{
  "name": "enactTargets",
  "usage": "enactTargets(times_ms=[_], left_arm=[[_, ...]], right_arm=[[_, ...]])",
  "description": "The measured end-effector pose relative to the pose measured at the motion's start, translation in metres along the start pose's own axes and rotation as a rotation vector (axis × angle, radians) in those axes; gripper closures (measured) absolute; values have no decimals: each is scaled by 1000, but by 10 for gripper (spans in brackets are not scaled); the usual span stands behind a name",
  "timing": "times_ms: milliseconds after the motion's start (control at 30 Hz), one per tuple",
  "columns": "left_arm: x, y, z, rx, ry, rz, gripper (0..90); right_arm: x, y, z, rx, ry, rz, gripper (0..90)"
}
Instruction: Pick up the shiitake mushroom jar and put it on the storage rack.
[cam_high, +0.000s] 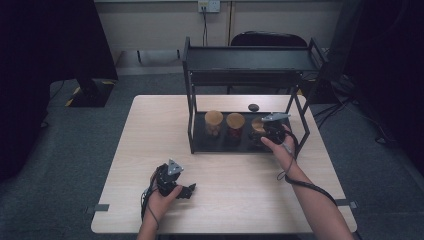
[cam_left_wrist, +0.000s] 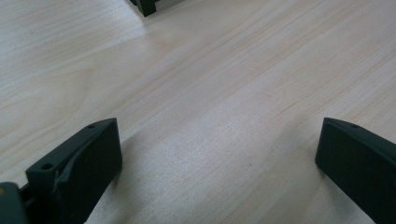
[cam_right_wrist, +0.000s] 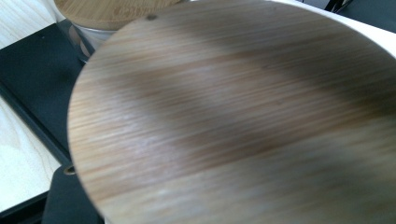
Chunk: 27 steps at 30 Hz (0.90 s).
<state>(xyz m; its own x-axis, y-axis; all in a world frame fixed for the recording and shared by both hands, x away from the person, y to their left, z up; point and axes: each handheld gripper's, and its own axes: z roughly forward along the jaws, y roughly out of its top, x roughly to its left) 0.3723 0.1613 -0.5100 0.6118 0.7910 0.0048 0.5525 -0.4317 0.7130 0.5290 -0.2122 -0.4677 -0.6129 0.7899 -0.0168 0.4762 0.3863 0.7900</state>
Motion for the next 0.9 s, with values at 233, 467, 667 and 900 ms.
enactTargets(times_ms=[233, 467, 667, 900], left_arm=[[0, 0, 0, 0, 0, 0, 1], [0, 0, 0, 0, 0, 0, 1], [0, 0, 0, 0, 0, 0, 2], [0, 0, 0, 0, 0, 0, 1]], right_arm=[[-3, 0, 3, -3, -4, 5, 252], [-6, -1, 6, -2, -11, 9, 251], [-8, -2, 11, 5, -20, 8, 251], [-7, -3, 19, 9, -21, 9, 251]])
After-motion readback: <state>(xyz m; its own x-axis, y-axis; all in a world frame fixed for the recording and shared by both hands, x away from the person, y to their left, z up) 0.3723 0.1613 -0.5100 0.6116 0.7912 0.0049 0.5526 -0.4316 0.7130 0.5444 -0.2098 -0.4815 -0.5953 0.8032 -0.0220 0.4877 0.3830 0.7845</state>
